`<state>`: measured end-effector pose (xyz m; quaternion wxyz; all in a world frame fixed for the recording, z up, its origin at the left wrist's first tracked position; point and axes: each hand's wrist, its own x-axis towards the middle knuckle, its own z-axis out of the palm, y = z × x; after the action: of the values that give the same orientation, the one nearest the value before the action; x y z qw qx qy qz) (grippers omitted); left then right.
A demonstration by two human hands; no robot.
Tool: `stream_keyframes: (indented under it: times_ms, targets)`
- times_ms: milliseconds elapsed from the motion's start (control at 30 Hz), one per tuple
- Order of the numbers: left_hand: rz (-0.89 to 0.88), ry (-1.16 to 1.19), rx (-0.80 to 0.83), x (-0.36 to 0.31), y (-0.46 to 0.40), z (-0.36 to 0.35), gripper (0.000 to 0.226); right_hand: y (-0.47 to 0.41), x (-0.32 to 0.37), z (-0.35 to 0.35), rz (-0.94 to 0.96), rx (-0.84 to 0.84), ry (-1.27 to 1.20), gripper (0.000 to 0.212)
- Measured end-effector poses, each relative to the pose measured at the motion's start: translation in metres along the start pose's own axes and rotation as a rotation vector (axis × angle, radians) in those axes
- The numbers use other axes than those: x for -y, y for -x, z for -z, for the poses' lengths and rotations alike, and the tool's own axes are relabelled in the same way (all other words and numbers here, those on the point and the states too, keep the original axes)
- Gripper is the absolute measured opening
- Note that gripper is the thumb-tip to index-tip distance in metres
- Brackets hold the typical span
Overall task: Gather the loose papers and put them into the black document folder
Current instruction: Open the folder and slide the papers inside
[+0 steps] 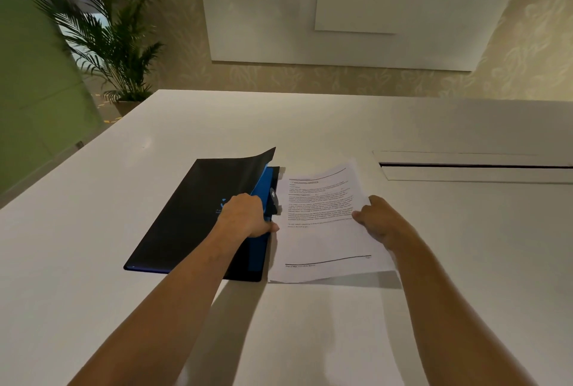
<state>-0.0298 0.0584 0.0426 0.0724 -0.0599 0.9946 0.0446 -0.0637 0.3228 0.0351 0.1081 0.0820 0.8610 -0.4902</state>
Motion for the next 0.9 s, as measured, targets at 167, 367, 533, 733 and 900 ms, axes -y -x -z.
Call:
stream_keyframes:
  times_ms: [167,367,533,733,900]
  targets:
    - [0.001,0.1,0.066,0.01,0.005,0.014,0.027,0.008,0.011,0.025,0.151,-0.104,-0.192,0.023]
    - [-0.004,0.179,0.019,0.001,0.009,0.017,0.015,0.019,0.043,0.032,0.308,-0.225,-0.336,0.029]
    - [0.001,0.27,-0.015,-0.013,0.008,0.027,0.014,0.03,0.051,0.008,0.37,-0.266,-0.216,0.029]
    - [-0.011,0.306,-0.035,-0.021,0.01,0.032,0.018,0.034,0.042,-0.015,0.391,-0.15,-0.073,0.027]
    - [-0.033,0.284,-0.038,-0.036,0.014,0.035,0.032,0.032,0.048,-0.037,0.386,-0.069,0.046,0.03]
